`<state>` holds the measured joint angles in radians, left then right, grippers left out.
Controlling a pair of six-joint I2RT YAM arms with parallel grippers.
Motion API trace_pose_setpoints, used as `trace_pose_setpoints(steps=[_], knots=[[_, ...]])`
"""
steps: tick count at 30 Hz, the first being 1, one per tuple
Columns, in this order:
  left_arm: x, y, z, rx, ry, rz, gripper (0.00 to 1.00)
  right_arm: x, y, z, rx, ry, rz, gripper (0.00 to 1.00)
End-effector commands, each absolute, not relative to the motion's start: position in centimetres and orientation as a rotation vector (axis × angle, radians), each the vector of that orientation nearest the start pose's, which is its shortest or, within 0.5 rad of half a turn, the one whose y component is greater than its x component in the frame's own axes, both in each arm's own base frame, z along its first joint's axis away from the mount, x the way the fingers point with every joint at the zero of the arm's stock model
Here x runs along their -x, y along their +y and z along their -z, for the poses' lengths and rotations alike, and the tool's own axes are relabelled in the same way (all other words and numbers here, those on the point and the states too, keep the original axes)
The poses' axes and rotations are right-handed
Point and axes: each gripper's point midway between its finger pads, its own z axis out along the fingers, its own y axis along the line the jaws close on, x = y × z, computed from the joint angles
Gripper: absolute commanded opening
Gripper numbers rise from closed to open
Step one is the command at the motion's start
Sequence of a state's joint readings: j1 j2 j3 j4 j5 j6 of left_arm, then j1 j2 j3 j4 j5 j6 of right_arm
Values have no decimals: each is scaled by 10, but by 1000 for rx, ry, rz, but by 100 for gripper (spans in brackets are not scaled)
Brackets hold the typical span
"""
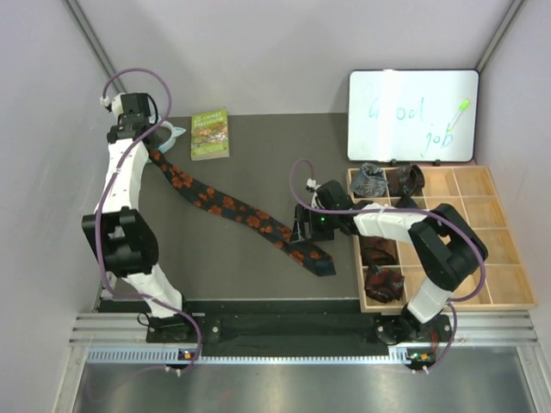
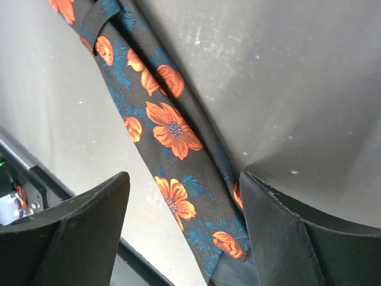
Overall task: Roll the ties
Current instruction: Flatten out the tie at the center of the board.
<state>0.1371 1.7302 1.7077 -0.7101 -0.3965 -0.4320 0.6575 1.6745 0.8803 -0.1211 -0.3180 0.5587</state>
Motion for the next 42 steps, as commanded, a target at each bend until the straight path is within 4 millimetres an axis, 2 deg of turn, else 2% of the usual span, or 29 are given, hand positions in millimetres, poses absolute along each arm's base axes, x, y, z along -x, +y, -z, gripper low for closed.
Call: trace_pose_setpoints(steps=[1,2,3,5,8,9,10,12,13,14,15,16,17,18,20,21,22,24,26,28,29,30,31,33,36,37,39,40,42], knots=[[-488,119,-237,856,2016,-193,0,-232,270,-5,300,2784,-778,75],[-493,122,-233,874,2008,-161,0,-231,270,-4,302,2785,-777,74],[-498,115,-231,859,2019,-98,0,-231,269,-4,301,2788,-773,73],[-497,118,-226,885,2013,-74,0,-233,270,-3,301,2787,-767,70],[-488,125,-218,919,2014,-111,0,-233,268,-2,288,2793,-741,69],[-483,126,-210,926,2030,-125,0,-234,268,-3,287,2794,-723,68],[-477,132,-212,933,2021,-146,0,-234,268,-4,290,2802,-662,69],[-467,137,-206,950,2040,-163,0,-231,266,-7,311,2815,-553,71],[-460,144,-209,961,2032,-170,0,-217,263,-6,336,2852,-463,77],[-456,145,-210,960,2034,-174,0,-228,261,-13,324,2810,-357,80],[-448,147,-202,970,2051,-185,0,-226,260,-15,330,2806,-301,84],[-442,149,-208,970,2037,-186,0,-217,254,-16,356,2810,-187,99],[-438,149,-208,973,2037,-188,0,-219,258,-23,369,2787,-156,99],[-431,148,-200,980,2055,-194,0,-216,253,-23,381,2793,-84,99],[-420,147,-204,989,2048,-192,0,-207,246,-29,403,2784,67,99],[-413,146,-197,1000,2061,-196,0,-204,244,-30,403,2780,91,99],[-408,144,-204,999,2042,-186,0,-201,246,-30,403,2786,81,99],[-398,143,-197,1010,2054,-184,0,-196,249,-26,416,2800,42,99],[-392,141,-200,1010,2047,-174,0,-194,250,-20,468,2811,46,99],[-386,140,-197,1011,2060,-165,0,-197,248,-16,522,2813,87,99],[-384,139,-196,1010,2066,-162,0,-195,246,-7,551,2833,123,98],[-381,139,-192,1012,2075,-164,0,-193,243,-4,572,2843,152,95],[-378,140,-194,1010,2071,-170,0,-195,242,-4,582,2834,174,86],[-372,141,-190,1016,2079,-174,0,-194,240,-1,589,2838,190,79],[-366,144,-189,1025,2075,-166,0,-191,239,5,617,2851,183,59],[-364,146,-189,1024,2073,-169,0,-190,239,7,625,2852,187,44],[-362,145,-187,1025,2079,-167,0,-190,237,10,629,2855,200,32],[-362,146,-187,1028,2075,-168,0,-189,237,10,639,2855,195,21],[-361,144,-186,1025,2079,-157,0,-190,238,6,646,2851,191,10]])
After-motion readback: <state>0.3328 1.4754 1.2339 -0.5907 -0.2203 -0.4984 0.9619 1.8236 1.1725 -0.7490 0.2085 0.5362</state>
